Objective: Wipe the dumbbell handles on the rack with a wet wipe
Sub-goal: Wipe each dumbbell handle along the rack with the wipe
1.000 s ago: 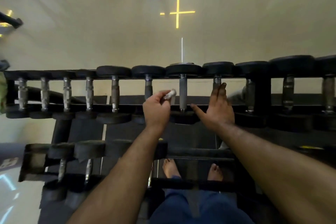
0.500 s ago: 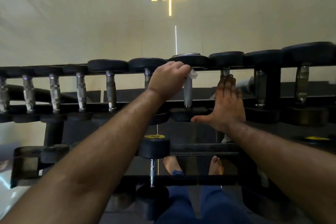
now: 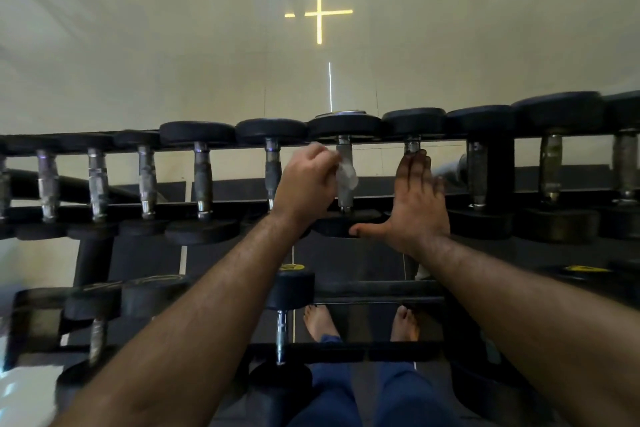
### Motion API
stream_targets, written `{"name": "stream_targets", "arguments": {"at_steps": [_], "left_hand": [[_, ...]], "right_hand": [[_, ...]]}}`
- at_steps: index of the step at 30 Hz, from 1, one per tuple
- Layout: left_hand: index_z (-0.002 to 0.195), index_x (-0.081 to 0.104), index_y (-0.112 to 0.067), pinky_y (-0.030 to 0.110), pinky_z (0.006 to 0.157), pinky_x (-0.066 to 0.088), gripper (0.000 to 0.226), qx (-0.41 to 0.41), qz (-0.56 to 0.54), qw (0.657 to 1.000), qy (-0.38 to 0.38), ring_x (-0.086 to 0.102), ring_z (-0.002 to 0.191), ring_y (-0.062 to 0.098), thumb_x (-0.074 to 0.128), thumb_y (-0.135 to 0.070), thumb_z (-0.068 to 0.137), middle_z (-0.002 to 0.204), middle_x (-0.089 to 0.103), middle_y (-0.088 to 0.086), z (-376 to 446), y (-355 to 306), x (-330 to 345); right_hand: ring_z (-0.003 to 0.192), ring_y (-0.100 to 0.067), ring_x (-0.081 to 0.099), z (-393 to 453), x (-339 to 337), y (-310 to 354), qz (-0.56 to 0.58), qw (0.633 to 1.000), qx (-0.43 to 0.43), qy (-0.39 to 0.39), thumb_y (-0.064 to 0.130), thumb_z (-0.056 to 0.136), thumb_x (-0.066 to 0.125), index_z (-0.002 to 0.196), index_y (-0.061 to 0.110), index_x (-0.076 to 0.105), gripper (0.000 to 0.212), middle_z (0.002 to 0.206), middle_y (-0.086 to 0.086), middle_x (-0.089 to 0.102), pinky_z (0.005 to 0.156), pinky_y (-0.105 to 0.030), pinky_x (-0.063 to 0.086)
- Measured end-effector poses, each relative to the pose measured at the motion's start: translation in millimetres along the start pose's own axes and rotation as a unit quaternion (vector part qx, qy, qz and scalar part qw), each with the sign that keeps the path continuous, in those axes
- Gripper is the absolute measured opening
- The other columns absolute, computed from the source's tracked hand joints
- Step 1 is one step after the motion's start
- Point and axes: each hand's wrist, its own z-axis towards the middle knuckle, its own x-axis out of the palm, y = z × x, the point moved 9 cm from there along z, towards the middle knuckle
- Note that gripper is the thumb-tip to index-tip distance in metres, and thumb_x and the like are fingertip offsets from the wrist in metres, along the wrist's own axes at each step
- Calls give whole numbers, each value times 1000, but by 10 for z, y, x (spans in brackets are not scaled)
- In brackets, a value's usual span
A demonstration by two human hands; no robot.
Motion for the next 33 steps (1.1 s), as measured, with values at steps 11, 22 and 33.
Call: {"name": "stream_targets", "arguments": {"at_steps": [11, 22, 33], "left_hand": [[118, 73, -15, 44, 86, 58, 46, 65, 122, 981, 138, 63, 101, 27, 61, -49, 90, 119, 68, 4, 28, -66, 379], [118, 75, -7, 27, 79, 53, 28, -61, 36, 993, -89, 71, 93, 25, 67, 1, 92, 110, 73, 8, 123, 16, -73], [124, 70, -15, 39, 76, 63, 41, 294, 156, 915, 229, 65, 103, 25, 81, -22, 84, 119, 67, 6, -123, -498, 811]], "right_hand": [[159, -41, -32, 56, 59, -19, -47, 998, -34, 26, 120, 42, 7, 165, 10, -28, 168, 168, -26, -37, 131, -63, -5], [158, -43, -31, 39, 33, -11, -39, 998, -36, 14, 120, 44, 8, 165, 11, -27, 167, 167, -27, -38, 131, -63, -5], [160, -42, -29, 47, 51, -8, -28, 998, -48, 3, 120, 49, 16, 165, 13, -28, 164, 169, -26, -35, 132, -63, -1]]}}
